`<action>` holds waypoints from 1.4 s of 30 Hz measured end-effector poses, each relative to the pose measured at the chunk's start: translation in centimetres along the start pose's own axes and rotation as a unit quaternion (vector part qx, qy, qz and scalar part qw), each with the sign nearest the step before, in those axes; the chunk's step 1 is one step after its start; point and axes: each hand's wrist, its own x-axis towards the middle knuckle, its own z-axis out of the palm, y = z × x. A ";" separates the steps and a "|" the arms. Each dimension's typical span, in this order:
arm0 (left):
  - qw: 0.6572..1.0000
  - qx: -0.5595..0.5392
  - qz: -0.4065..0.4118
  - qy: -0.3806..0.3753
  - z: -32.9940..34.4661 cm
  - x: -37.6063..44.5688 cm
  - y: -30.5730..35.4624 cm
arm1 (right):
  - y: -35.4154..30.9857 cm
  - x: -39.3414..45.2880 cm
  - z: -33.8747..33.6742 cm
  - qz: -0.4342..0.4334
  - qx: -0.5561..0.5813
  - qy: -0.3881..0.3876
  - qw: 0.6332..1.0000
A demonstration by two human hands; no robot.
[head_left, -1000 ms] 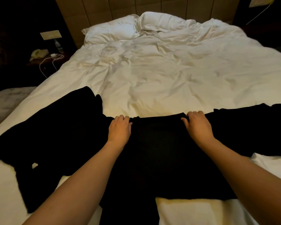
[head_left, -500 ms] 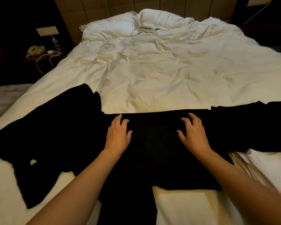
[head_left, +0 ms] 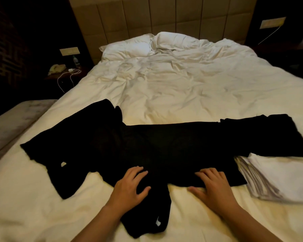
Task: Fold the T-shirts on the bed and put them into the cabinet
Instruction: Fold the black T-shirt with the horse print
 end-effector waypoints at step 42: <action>0.979 -0.093 -0.171 0.060 -5.6 -22.6 9.7 | -6.2 -23.2 -6.1 0.103 0.142 0.051 0.983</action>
